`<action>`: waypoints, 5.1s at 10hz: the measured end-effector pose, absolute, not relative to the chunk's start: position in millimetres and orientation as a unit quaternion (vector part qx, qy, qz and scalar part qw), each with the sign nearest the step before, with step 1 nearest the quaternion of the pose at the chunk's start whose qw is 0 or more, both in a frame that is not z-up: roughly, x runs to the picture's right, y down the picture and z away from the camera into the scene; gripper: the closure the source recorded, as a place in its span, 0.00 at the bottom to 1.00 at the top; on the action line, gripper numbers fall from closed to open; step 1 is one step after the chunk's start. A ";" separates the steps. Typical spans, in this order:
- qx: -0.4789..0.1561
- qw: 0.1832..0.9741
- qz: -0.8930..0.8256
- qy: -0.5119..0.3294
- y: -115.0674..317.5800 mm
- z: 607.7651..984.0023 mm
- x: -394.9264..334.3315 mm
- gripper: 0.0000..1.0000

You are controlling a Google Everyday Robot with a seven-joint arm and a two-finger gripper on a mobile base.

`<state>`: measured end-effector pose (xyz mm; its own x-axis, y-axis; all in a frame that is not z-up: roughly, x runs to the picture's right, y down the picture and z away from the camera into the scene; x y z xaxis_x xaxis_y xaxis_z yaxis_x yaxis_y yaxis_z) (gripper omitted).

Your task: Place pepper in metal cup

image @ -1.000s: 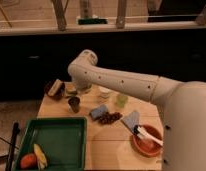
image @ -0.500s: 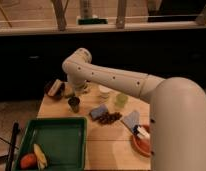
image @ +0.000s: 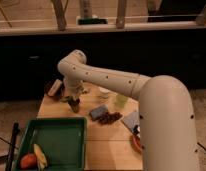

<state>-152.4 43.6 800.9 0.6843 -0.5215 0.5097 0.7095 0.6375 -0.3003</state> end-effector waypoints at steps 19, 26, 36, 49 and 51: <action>-0.285 0.864 -0.358 -0.209 53.3 836.7 -166.9 0.27; -0.282 0.870 -0.347 -0.209 47.0 840.7 -166.1 0.20; -0.281 0.872 -0.341 -0.209 42.6 837.5 -157.6 0.20; -0.258 0.877 -0.340 -0.220 42.4 829.4 -155.2 0.20; -0.258 0.877 -0.340 -0.220 42.4 829.4 -155.1 0.20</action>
<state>-155.1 42.4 829.4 0.6720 -0.4823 0.5620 0.7098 0.6359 -0.3030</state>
